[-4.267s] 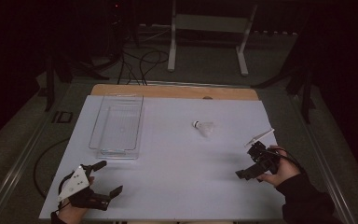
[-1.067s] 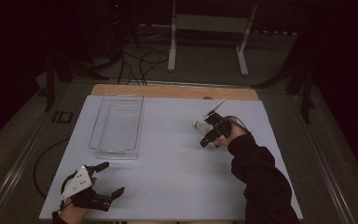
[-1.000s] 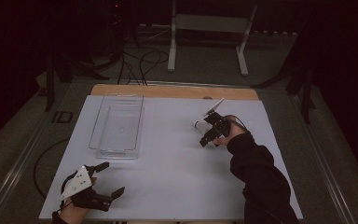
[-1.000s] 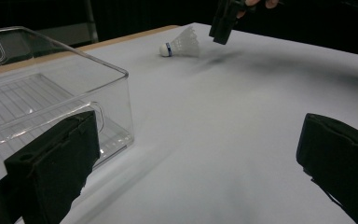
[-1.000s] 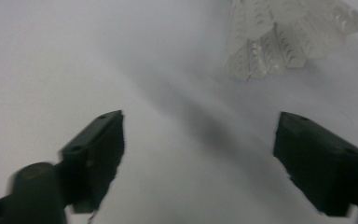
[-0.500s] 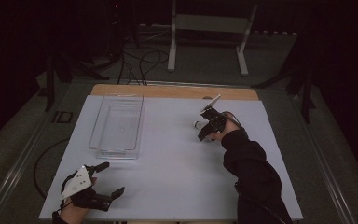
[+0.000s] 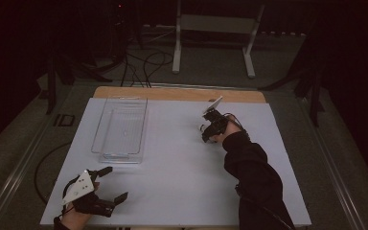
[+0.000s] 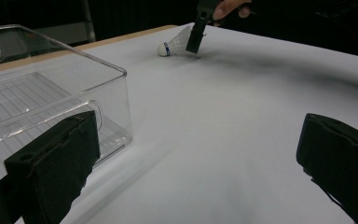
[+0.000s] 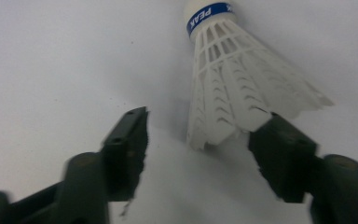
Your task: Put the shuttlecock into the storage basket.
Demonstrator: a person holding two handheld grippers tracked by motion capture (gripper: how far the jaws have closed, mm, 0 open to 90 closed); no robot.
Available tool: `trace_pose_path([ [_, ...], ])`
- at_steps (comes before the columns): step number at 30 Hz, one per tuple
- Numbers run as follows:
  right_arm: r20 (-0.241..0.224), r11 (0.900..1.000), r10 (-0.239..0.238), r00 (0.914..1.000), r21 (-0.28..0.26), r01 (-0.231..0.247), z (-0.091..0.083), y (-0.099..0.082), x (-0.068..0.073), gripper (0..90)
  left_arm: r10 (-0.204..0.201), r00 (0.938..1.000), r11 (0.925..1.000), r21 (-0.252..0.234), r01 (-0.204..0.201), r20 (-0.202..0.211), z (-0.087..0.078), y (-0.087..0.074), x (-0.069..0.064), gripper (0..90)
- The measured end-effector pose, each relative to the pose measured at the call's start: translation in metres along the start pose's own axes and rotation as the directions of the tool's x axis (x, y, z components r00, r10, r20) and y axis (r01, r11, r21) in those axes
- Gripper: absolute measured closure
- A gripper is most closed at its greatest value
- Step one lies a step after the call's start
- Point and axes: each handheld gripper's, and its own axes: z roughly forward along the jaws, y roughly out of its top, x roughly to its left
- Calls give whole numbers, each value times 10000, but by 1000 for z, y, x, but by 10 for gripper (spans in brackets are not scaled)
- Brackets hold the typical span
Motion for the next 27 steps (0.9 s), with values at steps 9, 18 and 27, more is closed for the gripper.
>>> trace_pose_path([
  [9, 306, 10000, -11, 9995, -11, 12, 9, 3, -2, 561, -6, 10000, 10000, 12, 6, 16, 0, 0, 0, 1],
  [18, 653, 9991, -414, 9970, 5, 415, 9, 6, 1, 770, -31, 10000, 10000, 40, 31, 30, 1, -1, 1, 1],
  [27, 1074, 9965, -841, 9906, 98, 835, 5, 6, 1, 900, -25, 10000, 10000, 72, 25, 48, 1, -1, 1, 1],
])
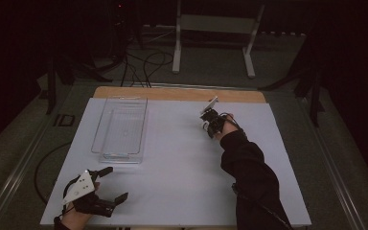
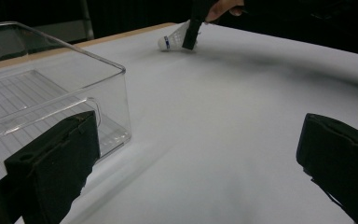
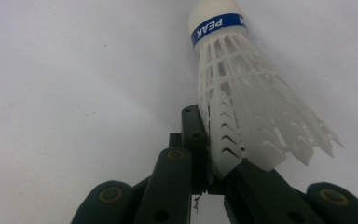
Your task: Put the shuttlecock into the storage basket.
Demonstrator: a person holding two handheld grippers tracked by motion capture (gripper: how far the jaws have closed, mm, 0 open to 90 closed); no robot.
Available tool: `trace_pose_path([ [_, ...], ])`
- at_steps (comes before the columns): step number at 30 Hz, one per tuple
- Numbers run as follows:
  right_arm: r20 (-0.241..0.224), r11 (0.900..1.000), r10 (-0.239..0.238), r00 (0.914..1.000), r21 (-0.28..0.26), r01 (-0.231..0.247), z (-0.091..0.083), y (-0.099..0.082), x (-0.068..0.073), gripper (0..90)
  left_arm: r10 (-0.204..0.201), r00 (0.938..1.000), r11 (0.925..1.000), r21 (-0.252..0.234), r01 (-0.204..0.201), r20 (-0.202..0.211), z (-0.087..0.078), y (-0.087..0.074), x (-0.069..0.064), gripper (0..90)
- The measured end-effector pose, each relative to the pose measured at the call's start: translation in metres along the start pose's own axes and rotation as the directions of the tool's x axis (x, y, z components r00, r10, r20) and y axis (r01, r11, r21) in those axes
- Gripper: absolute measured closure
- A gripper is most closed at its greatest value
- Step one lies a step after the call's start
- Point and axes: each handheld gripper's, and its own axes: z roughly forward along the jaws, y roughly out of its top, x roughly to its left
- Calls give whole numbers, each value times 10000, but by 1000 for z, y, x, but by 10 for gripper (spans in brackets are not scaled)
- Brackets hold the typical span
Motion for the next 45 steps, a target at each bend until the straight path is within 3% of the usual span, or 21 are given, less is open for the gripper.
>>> trace_pose_path([
  [5, 77, 9993, -331, 9994, -160, 332, -11, -1, -2, 900, 45, 10000, 10000, 47, -46, 10, 1, 0, 0, 1],
  [8, -76, 9969, -785, 9969, 12, 785, -15, -2, -1, 900, 43, 10000, 10000, 53, -43, 6, 1, 0, -1, 1],
  [15, -564, 9920, -1223, 9909, 250, 1239, -21, -10, -3, 900, 43, 10000, 10000, 53, -43, 1, 1, 0, -1, 1],
  [24, -1307, 9750, -2207, 9665, -32, 2222, -28, -28, -9, 900, 47, 10000, 9999, 107, -47, 13, 1, 0, -1, 1],
  [34, -1598, 9735, -2248, 9612, 61, 2286, -33, -48, -18, 900, -3, 10000, 10000, 85, 3, 14, 1, 0, -1, 1],
  [40, -1855, 9628, -2647, 9463, 41, 2701, -39, -58, -17, 900, 0, 10000, 9999, 157, 0, 32, 2, 0, -1, 1],
  [45, -1867, 9560, -2842, 9404, 196, 2928, -40, -68, -15, 900, 9, 10000, 9998, 182, -10, 33, 3, 0, -1, 1],
])
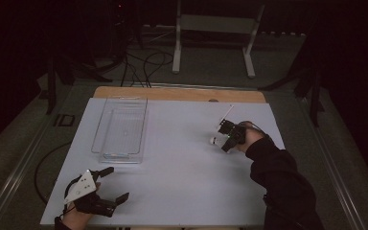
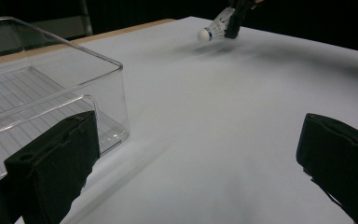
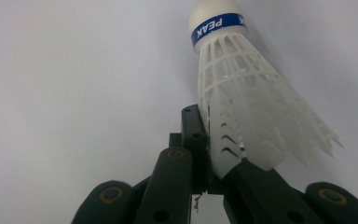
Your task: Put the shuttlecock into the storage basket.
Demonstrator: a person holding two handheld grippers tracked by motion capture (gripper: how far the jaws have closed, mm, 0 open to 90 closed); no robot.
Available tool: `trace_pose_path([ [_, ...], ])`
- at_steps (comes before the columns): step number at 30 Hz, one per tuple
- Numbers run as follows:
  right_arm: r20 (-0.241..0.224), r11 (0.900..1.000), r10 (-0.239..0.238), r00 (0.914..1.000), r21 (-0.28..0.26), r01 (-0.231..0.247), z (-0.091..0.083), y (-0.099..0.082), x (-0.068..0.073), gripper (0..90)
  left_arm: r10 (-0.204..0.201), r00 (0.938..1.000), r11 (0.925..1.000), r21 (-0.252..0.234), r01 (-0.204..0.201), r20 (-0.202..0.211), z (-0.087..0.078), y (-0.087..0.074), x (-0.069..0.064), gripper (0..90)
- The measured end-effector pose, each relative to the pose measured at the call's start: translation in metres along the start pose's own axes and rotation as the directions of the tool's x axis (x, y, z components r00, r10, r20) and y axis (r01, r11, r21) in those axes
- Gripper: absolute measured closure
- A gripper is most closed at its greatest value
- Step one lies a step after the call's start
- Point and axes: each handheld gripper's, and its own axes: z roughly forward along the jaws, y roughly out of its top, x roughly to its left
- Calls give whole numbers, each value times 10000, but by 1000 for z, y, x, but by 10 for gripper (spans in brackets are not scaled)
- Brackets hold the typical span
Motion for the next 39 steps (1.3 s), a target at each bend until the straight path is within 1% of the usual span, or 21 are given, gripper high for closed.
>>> trace_pose_path([
  [5, -87, 9996, -270, 9996, -4, 270, -3, -9, 5, 900, 12, 10000, 10000, -8, -12, -6, 0, 0, 0, 1],
  [7, 17, 9995, -306, 9995, 11, 306, -5, -12, 7, 900, 23, 10000, 10000, -18, -23, -16, 0, 0, 0, 1],
  [8, -22, 9996, -293, 9996, 4, 293, -5, -14, 8, 900, 3, 10000, 10000, -27, -3, -9, 0, 0, 0, 1],
  [12, -149, 9988, -482, 9987, 63, 483, -6, -22, 13, 900, 4, 10000, 10000, -21, -4, -31, 0, 0, 0, 1],
  [14, -258, 9977, -670, 9974, 85, 673, -6, -25, 16, 900, -7, 10000, 10000, -8, 7, -25, 0, 0, 0, 1],
  [16, -293, 9963, -815, 9962, 240, 822, -6, -27, 19, 900, -23, 10000, 10000, -2, 23, -34, 1, 0, 0, 1],
  [18, -364, 9935, -1077, 9935, 320, 1089, -6, -28, 21, 900, -11, 10000, 10000, 14, 11, -38, 1, 1, 0, 1],
  [20, -505, 9915, -1252, 9908, 304, 1268, -7, -29, 23, 900, -6, 10000, 10000, 14, 6, -39, 0, 1, 0, 1],
  [22, -588, 9887, -1423, 9881, 398, 1448, -7, -29, 26, 900, -11, 10000, 10000, 4, 11, -48, 0, 1, 0, 1],
  [25, -781, 9844, -1659, 9830, 454, 1698, -6, -30, 30, 900, -17, 10000, 10000, -4, 17, -52, 0, 1, 0, 1],
  [26, -821, 9837, -1673, 9825, 524, 1719, -6, -30, 33, 900, -18, 10000, 10000, -5, 18, -49, 0, 1, 0, 1],
  [27, -863, 9805, -1845, 9790, 522, 1894, -6, -30, 34, 900, -11, 10000, 10000, 5, 11, -47, 0, 1, 0, 1],
  [29, -1005, 9797, -1892, 9768, 481, 1947, -8, -31, 37, 900, -2, 10000, 10000, 33, 2, -46, 0, 1, 0, 1],
  [32, -1137, 9775, -2046, 9722, 276, 2090, -10, -31, 41, 900, 26, 10000, 10000, 41, -26, -17, 1, 1, 0, 1],
  [34, -1212, 9746, -2198, 9680, 161, 2233, -11, -31, 44, 900, 55, 10000, 10000, -8, -55, 80, 1, 1, -1, 1],
  [36, -1198, 9708, -2359, 9644, 151, 2393, -12, -31, 48, 900, 93, 10000, 9999, 37, -93, 10, 1, 1, -1, 1],
  [37, -1219, 9670, -2522, 9600, 51, 2547, -13, -31, 49, 900, 79, 10000, 10000, 45, -79, -3, 1, 1, -1, 1],
  [38, -1254, 9665, -2549, 9588, -23, 2566, -13, -31, 52, 900, 60, 10000, 10000, 42, -60, 2, 1, 1, -1, 1],
  [39, -1137, 9632, -2672, 9569, -13, 2688, -14, -31, 53, 900, 50, 10000, 10000, 64, -50, -13, 0, 1, 0, 1],
])
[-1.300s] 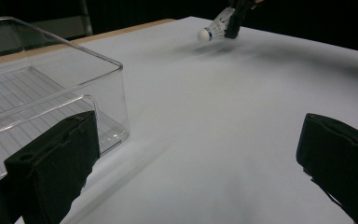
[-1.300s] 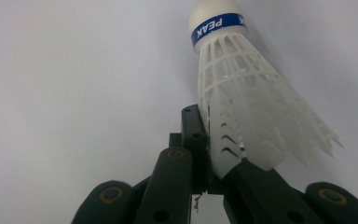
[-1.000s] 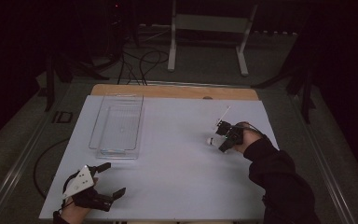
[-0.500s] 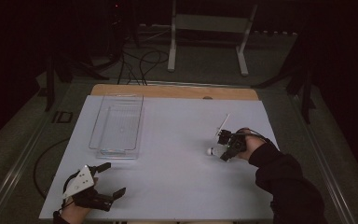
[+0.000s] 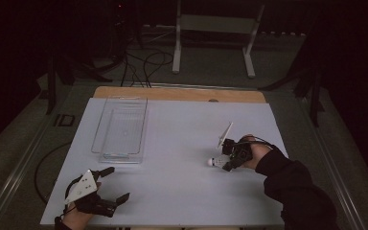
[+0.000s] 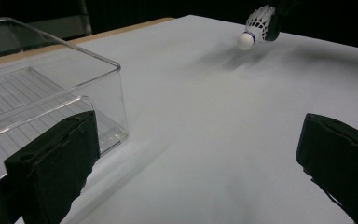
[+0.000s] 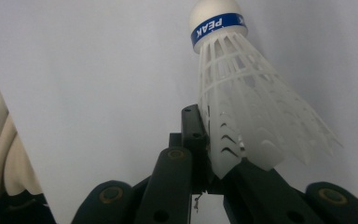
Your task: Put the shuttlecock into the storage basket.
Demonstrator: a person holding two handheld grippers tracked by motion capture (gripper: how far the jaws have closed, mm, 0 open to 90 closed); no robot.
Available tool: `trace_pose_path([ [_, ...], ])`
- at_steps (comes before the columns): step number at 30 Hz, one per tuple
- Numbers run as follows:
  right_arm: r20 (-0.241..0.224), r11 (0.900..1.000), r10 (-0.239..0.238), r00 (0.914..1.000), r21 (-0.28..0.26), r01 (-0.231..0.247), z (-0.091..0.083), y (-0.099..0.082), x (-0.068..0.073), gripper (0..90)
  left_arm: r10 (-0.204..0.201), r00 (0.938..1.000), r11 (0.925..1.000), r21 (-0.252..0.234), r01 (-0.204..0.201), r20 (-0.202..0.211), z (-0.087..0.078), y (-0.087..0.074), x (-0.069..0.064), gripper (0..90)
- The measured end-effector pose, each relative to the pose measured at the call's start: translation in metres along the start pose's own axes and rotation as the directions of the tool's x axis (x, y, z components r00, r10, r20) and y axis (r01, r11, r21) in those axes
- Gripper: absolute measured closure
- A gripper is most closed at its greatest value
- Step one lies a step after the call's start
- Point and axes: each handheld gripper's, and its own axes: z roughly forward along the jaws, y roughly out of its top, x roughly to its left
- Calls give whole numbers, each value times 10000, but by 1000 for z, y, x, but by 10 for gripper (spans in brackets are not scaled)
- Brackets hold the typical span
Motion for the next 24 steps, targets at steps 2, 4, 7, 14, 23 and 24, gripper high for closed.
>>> trace_pose_path([
  [2, 5, 10000, -47, 10000, 60, 47, 1, 1, 3, 900, -10, 10000, 10000, -5, 10, 23, -1, 0, 0, 1],
  [4, -44, 9998, -166, 9999, 106, 166, 2, 1, 7, 900, 17, 10000, 10000, -13, -17, 0, -1, 1, 0, 1],
  [7, -126, 9992, -381, 9992, 142, 383, 2, 1, 12, 900, 58, 10000, 10000, 55, -58, -9, -1, 1, 0, 1],
  [14, 31, 9979, -622, 9981, 178, 621, -3, 4, 20, 900, 33, 10000, 9999, 169, -33, 30, 0, 2, -1, 1],
  [23, -201, 9958, -909, 9957, 85, 911, -6, 9, 28, 900, -12, 9995, 9985, 541, -5, 307, 4, 4, -2, 1],
  [24, -196, 9956, -938, 9954, 30, 938, -6, 10, 28, 900, -51, 9995, 9984, 567, 33, 318, 4, 5, -2, 1],
])
